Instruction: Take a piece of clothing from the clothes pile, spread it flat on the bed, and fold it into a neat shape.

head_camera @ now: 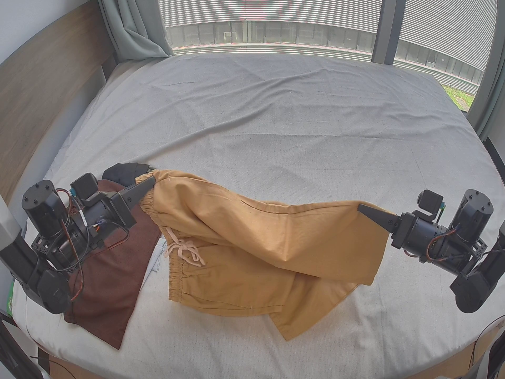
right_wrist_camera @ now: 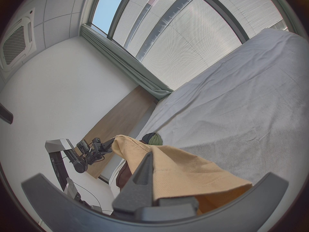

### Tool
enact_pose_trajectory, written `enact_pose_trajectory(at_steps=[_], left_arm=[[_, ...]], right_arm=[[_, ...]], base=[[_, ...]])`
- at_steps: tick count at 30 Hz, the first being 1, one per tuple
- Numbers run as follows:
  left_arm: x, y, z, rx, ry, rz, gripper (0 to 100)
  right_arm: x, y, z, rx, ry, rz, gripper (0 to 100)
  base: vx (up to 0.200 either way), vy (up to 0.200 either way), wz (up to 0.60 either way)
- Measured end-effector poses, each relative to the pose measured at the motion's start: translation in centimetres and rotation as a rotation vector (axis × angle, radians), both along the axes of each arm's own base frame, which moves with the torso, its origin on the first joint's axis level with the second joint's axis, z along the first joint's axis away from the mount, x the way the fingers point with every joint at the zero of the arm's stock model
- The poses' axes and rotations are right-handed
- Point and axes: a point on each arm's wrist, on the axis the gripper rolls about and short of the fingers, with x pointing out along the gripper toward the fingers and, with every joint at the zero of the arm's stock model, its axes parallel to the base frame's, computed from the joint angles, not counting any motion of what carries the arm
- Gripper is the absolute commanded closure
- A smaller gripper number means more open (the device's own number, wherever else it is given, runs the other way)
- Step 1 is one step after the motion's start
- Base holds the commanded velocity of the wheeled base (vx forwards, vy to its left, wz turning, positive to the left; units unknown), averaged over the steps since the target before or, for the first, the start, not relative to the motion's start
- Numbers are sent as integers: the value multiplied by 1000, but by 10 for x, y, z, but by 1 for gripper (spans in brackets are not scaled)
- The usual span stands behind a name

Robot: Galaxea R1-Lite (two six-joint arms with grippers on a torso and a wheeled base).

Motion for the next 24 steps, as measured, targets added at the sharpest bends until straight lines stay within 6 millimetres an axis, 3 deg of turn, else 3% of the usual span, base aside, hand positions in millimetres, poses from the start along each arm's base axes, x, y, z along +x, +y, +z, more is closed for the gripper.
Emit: enact_pose_trajectory(at_steps=[24], left_arm=[[-1, 11, 2, 14, -12, 36, 100]], right_arm=[[6, -7, 10, 14, -46, -30, 100]], base=[[0, 0, 0]])
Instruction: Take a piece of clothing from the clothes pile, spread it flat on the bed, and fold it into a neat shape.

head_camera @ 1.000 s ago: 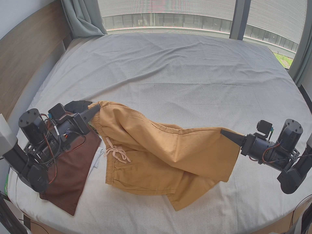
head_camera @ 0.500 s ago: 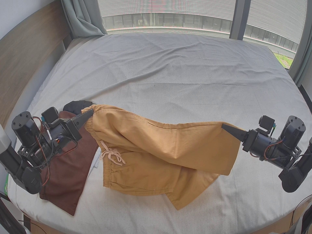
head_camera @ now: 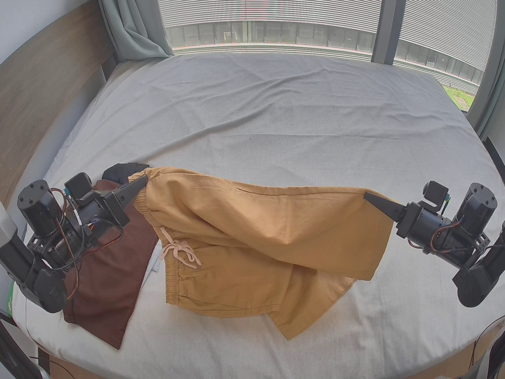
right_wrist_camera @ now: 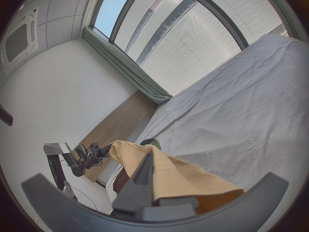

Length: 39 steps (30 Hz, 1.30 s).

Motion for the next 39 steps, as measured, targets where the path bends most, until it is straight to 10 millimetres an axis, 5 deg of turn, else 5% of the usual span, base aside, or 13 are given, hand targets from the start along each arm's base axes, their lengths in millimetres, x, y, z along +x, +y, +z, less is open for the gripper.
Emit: enact_pose_trajectory(at_steps=[39], left_arm=[[7, 8, -5, 25, -1, 36, 100]], right_arm=[[12, -20, 10, 11, -47, -80, 100]], base=[[0, 0, 0]])
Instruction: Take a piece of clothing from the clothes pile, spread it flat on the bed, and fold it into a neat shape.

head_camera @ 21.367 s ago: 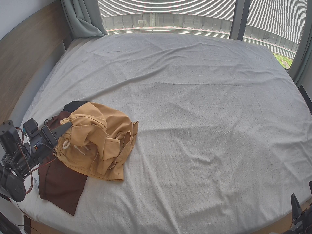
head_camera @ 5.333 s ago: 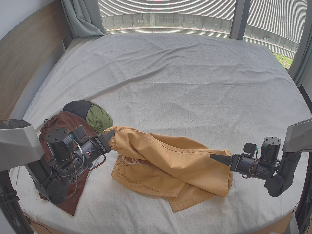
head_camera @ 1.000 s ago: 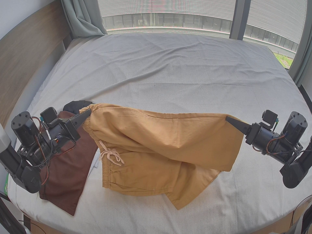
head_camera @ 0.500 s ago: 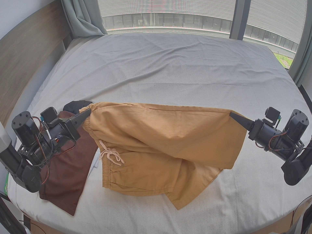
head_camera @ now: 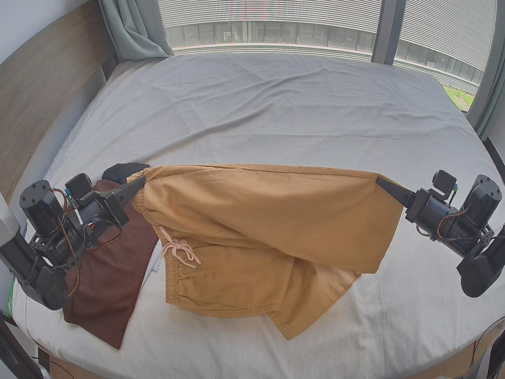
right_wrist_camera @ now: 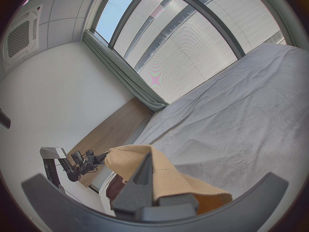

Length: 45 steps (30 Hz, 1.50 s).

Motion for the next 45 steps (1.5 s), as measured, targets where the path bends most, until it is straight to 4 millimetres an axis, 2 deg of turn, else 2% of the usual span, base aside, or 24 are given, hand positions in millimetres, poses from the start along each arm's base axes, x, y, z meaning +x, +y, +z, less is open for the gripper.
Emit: enact_pose_trajectory(at_steps=[35, 45], left_arm=[[3, 4, -1, -3, 1, 19, 100], [3, 4, -1, -2, 1, 21, 100]], right_arm=[[7, -20, 2, 1, -13, -70, 100], [7, -18, 1, 1, -10, -66, 100]], base=[[0, 0, 0], [0, 0, 0]])
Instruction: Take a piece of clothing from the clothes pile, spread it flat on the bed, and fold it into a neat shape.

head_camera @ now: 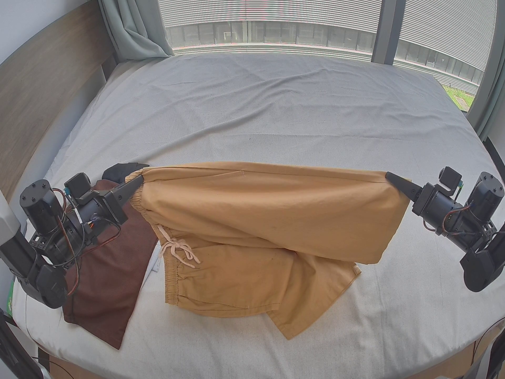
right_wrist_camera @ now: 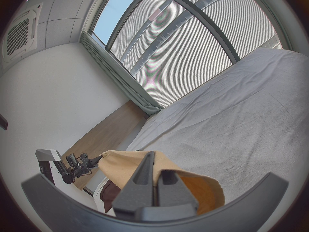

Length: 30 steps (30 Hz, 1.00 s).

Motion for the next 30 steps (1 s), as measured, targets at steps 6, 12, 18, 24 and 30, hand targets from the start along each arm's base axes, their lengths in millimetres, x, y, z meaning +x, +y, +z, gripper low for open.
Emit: enact_pose_trajectory(at_steps=[6, 12, 18, 24, 30], left_arm=[[2, -1, 2, -3, -11, 0, 100], [7, -2, 1, -3, -12, 1, 100], [15, -1, -3, -8, -6, 31, 100], [27, -2, -9, -13, 0, 44, 100], [41, -3, -12, -34, 0, 63, 100]], right_arm=[[0, 2, 0, 0, 2, 7, 100], [5, 3, 2, 2, -15, 9, 100], [19, 4, 1, 3, -28, 7, 100], [33, 3, -5, 3, -25, 1, 100], [48, 3, -8, 7, -35, -2, 100]], base=[[0, 0, 0], [0, 0, 0], [0, 0, 0], [0, 0, 0], [0, 0, 0]])
